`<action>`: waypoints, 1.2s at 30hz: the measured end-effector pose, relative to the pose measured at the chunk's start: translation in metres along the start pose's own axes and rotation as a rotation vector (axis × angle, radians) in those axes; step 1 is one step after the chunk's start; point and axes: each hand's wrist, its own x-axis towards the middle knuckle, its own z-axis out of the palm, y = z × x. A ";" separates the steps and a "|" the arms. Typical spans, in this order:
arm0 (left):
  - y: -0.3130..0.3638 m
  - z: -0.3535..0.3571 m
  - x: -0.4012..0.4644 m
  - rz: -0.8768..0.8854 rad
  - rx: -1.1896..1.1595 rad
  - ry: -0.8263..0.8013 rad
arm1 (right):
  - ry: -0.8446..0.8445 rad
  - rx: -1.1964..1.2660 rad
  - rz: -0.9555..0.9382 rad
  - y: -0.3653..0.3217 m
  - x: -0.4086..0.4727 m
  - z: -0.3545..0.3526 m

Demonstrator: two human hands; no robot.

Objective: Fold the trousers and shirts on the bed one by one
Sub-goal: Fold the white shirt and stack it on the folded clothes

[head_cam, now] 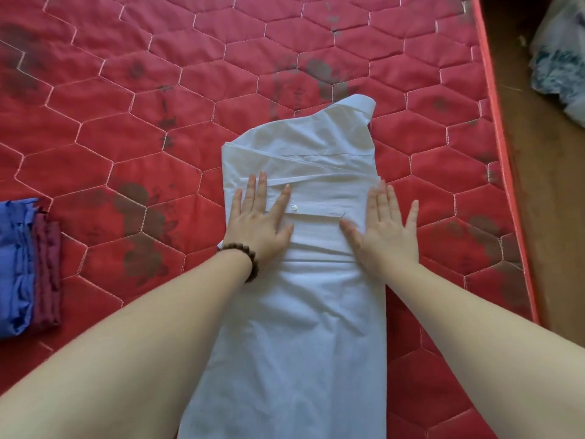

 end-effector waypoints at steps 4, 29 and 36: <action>0.000 -0.016 -0.028 -0.024 0.027 0.196 | 0.277 0.213 -0.149 -0.032 -0.049 -0.007; -0.030 0.081 -0.279 0.069 0.206 -0.020 | 0.023 0.176 -0.085 -0.049 -0.288 0.087; 0.023 0.101 -0.350 0.194 0.074 0.000 | 0.008 0.204 -0.273 -0.096 -0.349 0.096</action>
